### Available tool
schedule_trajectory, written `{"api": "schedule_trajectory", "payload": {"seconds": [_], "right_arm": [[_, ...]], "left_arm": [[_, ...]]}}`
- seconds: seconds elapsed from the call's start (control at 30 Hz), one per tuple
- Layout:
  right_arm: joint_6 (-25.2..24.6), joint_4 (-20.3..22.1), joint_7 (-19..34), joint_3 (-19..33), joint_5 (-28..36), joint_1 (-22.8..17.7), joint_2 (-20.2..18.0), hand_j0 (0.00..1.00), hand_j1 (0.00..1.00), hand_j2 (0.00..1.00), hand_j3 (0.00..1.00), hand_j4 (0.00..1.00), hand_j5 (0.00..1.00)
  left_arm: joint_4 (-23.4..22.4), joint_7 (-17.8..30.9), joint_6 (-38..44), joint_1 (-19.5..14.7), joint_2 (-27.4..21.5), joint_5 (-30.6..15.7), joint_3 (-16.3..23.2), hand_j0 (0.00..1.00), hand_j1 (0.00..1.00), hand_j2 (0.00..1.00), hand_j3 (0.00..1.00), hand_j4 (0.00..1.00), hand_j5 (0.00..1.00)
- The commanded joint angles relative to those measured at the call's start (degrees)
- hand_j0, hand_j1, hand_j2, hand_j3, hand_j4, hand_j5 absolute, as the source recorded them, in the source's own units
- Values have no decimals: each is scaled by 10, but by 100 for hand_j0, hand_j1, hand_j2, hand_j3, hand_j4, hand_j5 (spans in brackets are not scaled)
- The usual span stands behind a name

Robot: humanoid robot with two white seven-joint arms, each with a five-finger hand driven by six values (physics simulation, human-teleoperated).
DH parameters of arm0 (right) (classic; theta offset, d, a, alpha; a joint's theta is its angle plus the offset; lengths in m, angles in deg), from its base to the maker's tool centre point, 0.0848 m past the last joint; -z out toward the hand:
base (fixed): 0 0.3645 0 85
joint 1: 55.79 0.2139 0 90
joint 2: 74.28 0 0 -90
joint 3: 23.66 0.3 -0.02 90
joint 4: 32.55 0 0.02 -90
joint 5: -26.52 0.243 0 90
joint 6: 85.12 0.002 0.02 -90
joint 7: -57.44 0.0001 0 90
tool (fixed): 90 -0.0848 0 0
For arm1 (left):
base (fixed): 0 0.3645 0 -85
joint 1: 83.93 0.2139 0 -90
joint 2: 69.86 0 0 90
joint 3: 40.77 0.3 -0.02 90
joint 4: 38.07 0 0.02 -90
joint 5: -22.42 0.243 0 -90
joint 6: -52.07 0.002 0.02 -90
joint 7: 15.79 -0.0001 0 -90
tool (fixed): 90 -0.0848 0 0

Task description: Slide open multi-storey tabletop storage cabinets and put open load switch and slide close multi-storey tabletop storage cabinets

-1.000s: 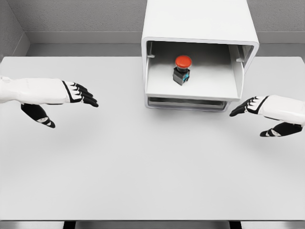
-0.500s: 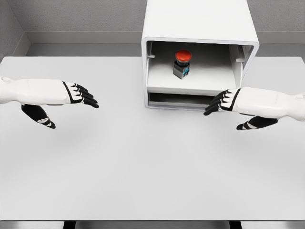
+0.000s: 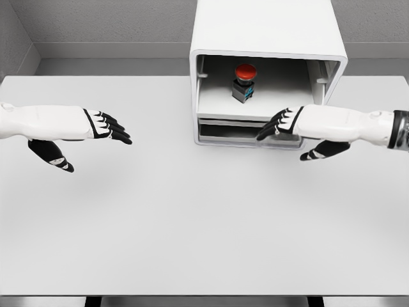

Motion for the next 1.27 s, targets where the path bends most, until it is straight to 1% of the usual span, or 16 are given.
{"api": "schedule_trajectory", "payload": {"seconds": [0.0, 0.1, 0.47, 0.57, 0.6, 0.63, 0.67, 0.73, 0.8, 0.83, 0.87, 0.9, 0.93, 0.97, 1.0, 1.23], "right_arm": [[-2, -22, 0, -8, 1, 1, 9, 89, 89, 89, 89, 89, 89], [-2, -40, 0, -11, 1, 9, 15, 90, 90, 90, 90, 90, 90], [-2, -78, 0, -11, 1, 29, 28, 93, 93, 93, 93, 93, 93], [-2, -71, 0, -11, 1, 28, 23, 93, 93, 93, 93, 93, 93], [-2, -61, 0, -10, 1, 27, 22, 93, 93, 93, 93, 93, 93], [-2, -39, 0, -9, 2, 26, 18, 93, 93, 93, 93, 93, 93], [-2, -24, 0, -6, 2, 22, 5, 93, 93, 93, 93, 93, 93], [-2, 12, 0, 13, 6, 5, -36, 93, 93, 93, 93, 93, 93], [-2, 36, 0, 97, 6, -66, -57, 94, 94, 94, 94, 94, 94], [-2, 37, 0, 131, 6, -94, -67, 100, 100, 100, 100, 100, 100], [-2, 38, 0, 159, 6, -127, -71, 100, 100, 100, 100, 100, 100], [-2, 38, 0, 159, 6, -141, -72, 100, 100, 100, 100, 100, 100], [-2, 40, 0, 159, 7, -151, -72, 100, 100, 100, 100, 100, 100], [-2, 42, 0, 159, 7, -154, -75, 100, 100, 100, 100, 100, 100], [-2, 42, 0, 158, 7, -154, -75, 100, 100, 100, 100, 100, 100], [-2, 42, 0, 155, 7, -167, -74, 100, 100, 100, 100, 100, 100]], "left_arm": [[0, 0, 2, 0, 0, -4, -1, 100, 100, 100, 100, 100, 100], [0, 0, 2, 0, 0, -4, -1, 100, 100, 100, 100, 100, 100], [1, 0, 2, -2, -2, -4, -1, 100, 100, 100, 100, 100, 100], [1, 0, 2, -2, -2, -4, -1, 100, 100, 100, 100, 100, 100], [1, 0, 2, -2, -2, -4, -1, 100, 100, 100, 100, 100, 100], [1, 0, 2, -2, -2, -4, -1, 100, 100, 100, 100, 100, 100], [1, 0, 2, -2, -2, -4, -1, 100, 100, 100, 100, 100, 100], [1, 0, 2, -2, -3, -4, -1, 100, 100, 100, 100, 100, 100], [0, 0, 2, -3, -3, -4, -2, 100, 100, 100, 100, 100, 100], [0, 0, 2, -3, -2, -4, -1, 100, 100, 100, 100, 100, 100], [-2, 0, 2, -2, -2, -4, 1, 100, 100, 100, 100, 100, 100], [-1, 0, 2, -1, -4, -4, 1, 100, 100, 100, 100, 100, 100], [0, 0, 2, -1, -4, -4, 1, 100, 100, 100, 100, 100, 100], [-6, 0, 2, 1, -4, -4, 17, 100, 100, 100, 100, 100, 100], [-16, 0, 2, -2, -4, -4, 64, 100, 100, 100, 100, 100, 100], [-17, 0, 2, -2, -5, -4, 67, 100, 100, 100, 100, 100, 100]]}}
